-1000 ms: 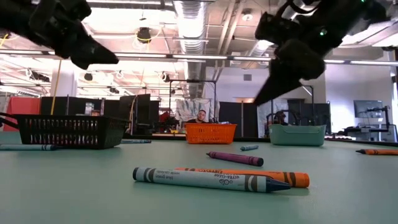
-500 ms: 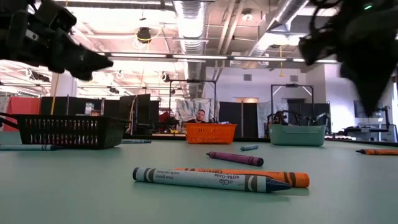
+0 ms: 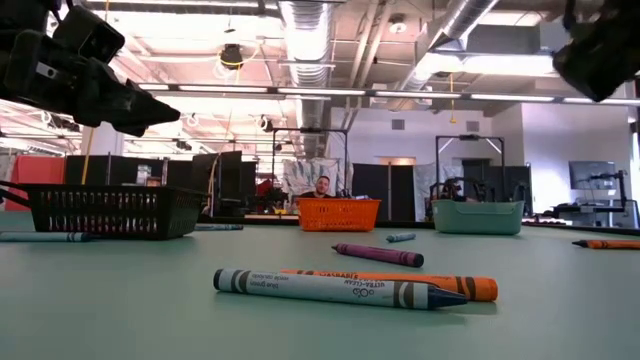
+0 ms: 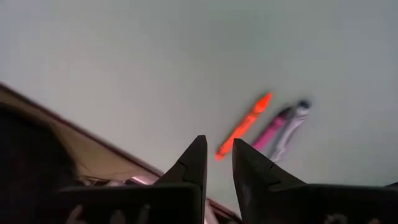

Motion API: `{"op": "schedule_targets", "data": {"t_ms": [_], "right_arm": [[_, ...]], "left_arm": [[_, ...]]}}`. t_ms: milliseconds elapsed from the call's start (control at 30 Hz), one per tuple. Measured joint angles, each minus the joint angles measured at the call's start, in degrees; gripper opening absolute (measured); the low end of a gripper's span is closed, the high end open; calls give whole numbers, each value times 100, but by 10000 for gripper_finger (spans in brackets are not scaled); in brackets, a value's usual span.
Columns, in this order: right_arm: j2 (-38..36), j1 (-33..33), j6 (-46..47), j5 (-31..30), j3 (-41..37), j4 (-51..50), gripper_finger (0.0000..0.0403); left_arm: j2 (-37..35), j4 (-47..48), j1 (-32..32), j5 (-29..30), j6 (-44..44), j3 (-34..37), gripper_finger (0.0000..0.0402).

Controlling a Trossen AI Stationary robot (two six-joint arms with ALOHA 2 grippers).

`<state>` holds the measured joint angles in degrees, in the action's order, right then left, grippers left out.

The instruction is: Sort crayons

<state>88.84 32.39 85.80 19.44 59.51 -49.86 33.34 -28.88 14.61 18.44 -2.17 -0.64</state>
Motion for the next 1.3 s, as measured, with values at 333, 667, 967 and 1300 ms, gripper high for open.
{"op": "schedule_targets", "data": {"t_ms": [333,667,967,1300], "right_arm": [[2,381,285,-526,0,319,69],[2,385,573,-457,0,201,69],[2,466,861,-98,0,193,69],[2,-304,-1023,-247,-4,-1488,95]], "left_arm": [[0,7,0,-22,39,0,90],[0,60,0,-17,-58,2,90],[0,145,0,-16,-35,4,90],[0,171,0,-13,-142,7,90]]}}
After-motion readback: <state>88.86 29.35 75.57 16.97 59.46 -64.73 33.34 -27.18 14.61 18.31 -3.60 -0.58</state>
